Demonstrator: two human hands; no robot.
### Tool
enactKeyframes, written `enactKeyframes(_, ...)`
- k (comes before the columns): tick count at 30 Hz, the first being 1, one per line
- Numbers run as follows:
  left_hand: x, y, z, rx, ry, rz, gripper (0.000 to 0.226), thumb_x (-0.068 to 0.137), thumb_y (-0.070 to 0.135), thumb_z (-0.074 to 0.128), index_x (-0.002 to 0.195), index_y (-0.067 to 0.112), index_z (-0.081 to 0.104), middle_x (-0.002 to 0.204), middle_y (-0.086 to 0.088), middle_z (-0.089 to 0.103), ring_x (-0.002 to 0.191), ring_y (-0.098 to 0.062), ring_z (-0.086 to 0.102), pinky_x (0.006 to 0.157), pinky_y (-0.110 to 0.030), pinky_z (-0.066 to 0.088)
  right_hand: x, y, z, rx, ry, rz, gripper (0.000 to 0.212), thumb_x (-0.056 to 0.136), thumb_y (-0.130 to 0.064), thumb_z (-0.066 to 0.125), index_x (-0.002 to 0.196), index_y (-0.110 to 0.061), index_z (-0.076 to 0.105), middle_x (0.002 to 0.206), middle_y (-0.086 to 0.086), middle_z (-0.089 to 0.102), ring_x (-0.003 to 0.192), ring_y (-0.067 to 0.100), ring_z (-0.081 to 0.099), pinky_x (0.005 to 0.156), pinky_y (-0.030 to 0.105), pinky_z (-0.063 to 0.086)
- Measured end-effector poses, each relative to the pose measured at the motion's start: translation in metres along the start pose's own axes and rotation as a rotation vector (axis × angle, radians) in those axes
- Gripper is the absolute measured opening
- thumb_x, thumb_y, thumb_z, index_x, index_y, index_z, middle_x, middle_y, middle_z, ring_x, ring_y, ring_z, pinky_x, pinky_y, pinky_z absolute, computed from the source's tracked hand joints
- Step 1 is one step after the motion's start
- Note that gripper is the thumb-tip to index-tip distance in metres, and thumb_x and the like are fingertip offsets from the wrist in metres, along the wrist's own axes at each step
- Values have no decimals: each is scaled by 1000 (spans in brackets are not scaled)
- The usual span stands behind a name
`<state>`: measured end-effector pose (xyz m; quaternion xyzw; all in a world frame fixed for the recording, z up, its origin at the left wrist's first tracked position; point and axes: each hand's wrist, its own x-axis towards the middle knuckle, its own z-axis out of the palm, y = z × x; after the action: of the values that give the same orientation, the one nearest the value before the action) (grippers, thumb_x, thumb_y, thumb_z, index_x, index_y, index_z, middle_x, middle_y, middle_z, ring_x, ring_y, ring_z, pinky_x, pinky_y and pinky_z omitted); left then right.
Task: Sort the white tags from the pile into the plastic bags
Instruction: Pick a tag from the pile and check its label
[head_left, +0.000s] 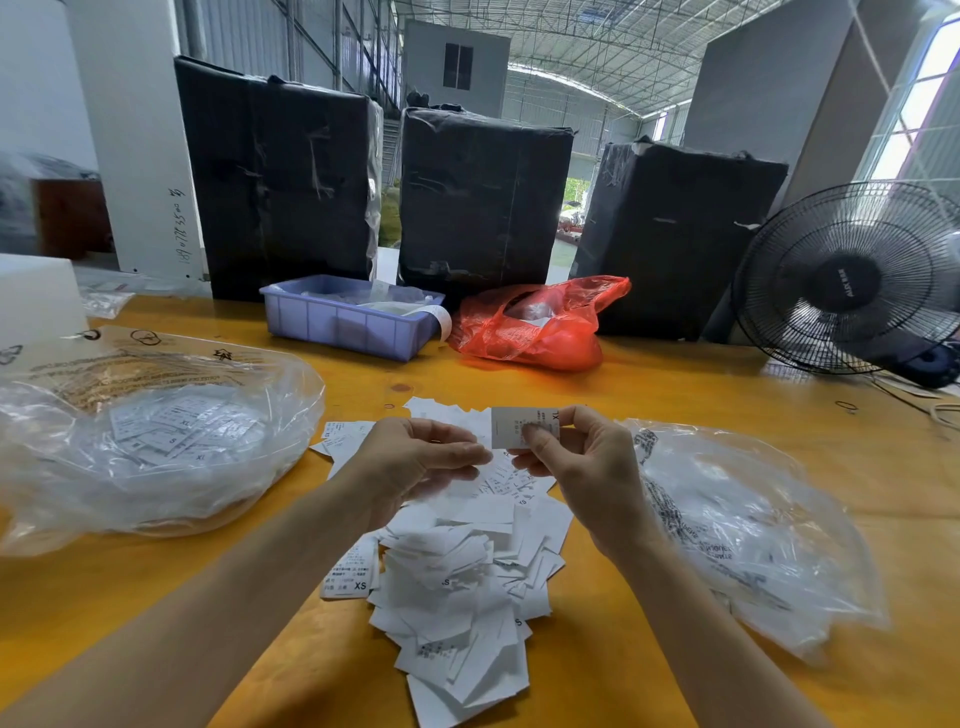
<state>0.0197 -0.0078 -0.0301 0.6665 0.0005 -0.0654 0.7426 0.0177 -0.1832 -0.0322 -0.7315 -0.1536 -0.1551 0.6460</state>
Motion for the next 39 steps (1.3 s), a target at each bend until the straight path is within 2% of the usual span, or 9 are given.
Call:
enactKeyframes(3,0,-1,3,17,48,36,36,41,14,82,72,10,65,64,-7,70,55,-11,67,58,-25,39,0,0,0,11,24,-6,9,87,1,62,83,-6,59,74,13,70,59,15,67,56,22,53)
enactKeyframes(11,-1,-1,5,8,72,58,42,42,10,82,81,8,65,68,-8,71,59,-13,67,69,-29,42,0,-2,0,42,8,-18,6,86,0,63,85,-4,59,76,11,70,61,16,69,56,20,53)
enactKeyframes(17,3,-3,6,40,80,88,30,58,1,83,81,6,65,62,-2,70,56,-10,67,63,-23,44,-1,-1,1,-12,-6,-37,9,86,0,63,83,-7,59,77,9,70,60,13,68,57,19,53)
enactKeyframes(23,4,-4,4,68,109,110,26,62,0,82,81,7,65,64,-1,70,56,-8,67,62,-21,45,-1,3,2,-100,-28,-15,10,86,-1,63,82,-9,58,80,13,70,63,17,70,57,22,54)
enactKeyframes(27,6,-5,2,66,133,118,25,64,0,81,80,9,65,65,2,72,57,-10,68,68,-25,47,0,3,2,-82,-62,33,5,85,0,64,85,-3,60,79,16,70,61,16,69,54,20,52)
enactKeyframes(31,7,-5,-1,107,118,119,23,65,0,80,80,8,65,62,-1,71,56,-10,68,62,-23,46,1,3,-1,-29,-134,149,9,84,1,65,87,8,60,73,16,69,59,18,68,55,23,54)
enactKeyframes(34,6,-6,1,126,99,111,20,66,0,79,79,7,65,60,1,70,52,-8,66,53,-18,49,1,3,-1,-10,-200,235,9,83,0,67,85,6,61,70,11,68,58,18,68,58,25,54)
enactKeyframes(36,5,-5,2,120,89,108,21,65,1,79,80,7,65,60,0,71,53,-8,67,51,-17,49,1,4,-1,-16,-164,228,7,83,0,67,84,3,62,69,11,68,56,16,67,56,24,53)
enactKeyframes(39,2,-3,2,116,84,101,25,64,5,80,83,7,65,65,-4,72,57,-11,69,60,-23,45,2,4,-2,25,-63,200,4,85,0,64,88,1,62,70,11,70,56,17,67,53,22,53)
